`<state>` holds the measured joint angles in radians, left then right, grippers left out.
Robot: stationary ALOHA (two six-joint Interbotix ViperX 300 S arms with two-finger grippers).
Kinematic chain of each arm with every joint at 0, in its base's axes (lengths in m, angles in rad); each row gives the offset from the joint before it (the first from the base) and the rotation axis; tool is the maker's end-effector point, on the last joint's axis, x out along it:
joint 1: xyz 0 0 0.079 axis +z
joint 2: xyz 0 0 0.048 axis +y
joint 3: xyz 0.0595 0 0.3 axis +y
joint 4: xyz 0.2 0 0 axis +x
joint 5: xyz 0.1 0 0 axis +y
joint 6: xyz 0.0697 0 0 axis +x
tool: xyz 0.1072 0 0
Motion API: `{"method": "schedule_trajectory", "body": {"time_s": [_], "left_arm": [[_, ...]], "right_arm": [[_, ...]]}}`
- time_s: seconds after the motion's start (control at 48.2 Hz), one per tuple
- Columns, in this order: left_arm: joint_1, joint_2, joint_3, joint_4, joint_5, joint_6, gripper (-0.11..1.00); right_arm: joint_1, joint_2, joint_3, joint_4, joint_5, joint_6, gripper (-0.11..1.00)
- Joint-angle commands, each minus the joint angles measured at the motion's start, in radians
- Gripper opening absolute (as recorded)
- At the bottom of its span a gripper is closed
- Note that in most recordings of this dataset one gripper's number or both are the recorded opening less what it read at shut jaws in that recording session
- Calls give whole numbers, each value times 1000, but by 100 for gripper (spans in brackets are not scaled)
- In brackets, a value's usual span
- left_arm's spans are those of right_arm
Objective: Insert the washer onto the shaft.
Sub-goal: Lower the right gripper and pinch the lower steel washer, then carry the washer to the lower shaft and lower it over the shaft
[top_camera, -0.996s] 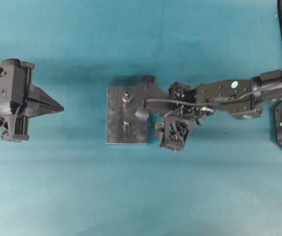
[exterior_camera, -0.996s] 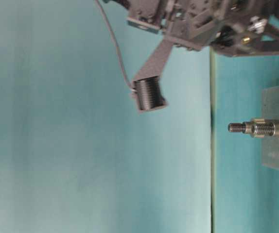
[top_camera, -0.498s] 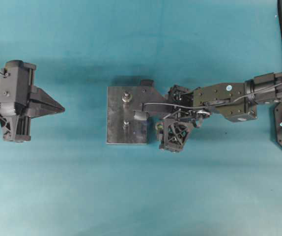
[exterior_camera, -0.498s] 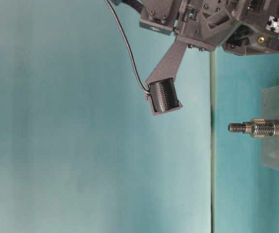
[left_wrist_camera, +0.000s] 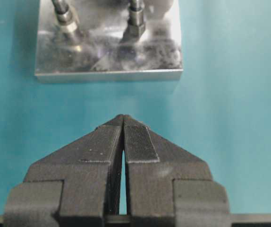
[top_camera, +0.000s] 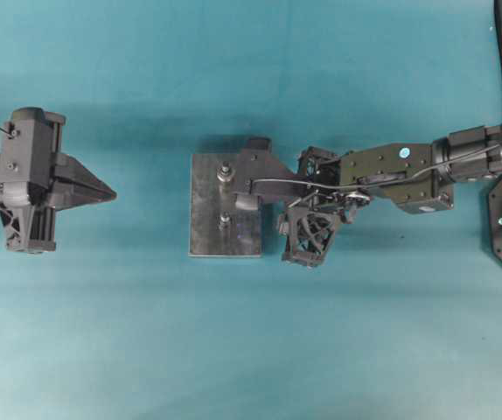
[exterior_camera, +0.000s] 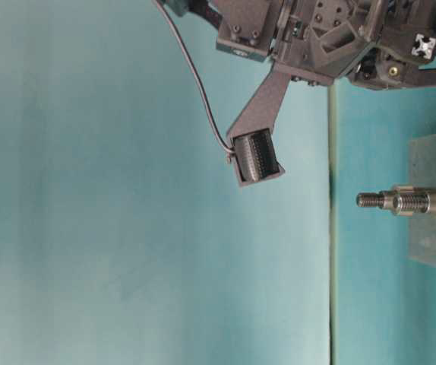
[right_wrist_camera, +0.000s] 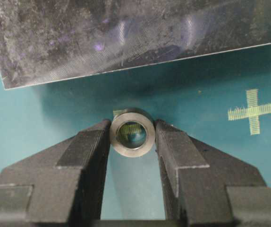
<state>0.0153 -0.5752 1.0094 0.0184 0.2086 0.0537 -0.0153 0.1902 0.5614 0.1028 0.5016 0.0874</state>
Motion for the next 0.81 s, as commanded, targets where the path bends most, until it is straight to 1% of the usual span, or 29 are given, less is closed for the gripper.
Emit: {"method": "schedule_trajectory", "body": {"time_s": [0.0, 0.166, 0.394, 0.581, 0.788], "left_arm": [[-2, -2, -25, 3, -8, 0, 0], [-2, -2, -25, 3, -9, 0, 0], [-2, -3, -26, 3, -8, 0, 0], [-2, -3, -26, 3, -9, 0, 0], [-2, -5, -28, 3, -9, 0, 0]], "right_arm": [[17, -20, -8, -3, 18, 11, 32], [17, -75, -37, -3, 40, 12, 32], [20, -127, -161, -14, 163, 6, 32], [20, -112, -268, -29, 196, -12, 32], [20, -61, -336, -29, 198, -23, 32]]}}
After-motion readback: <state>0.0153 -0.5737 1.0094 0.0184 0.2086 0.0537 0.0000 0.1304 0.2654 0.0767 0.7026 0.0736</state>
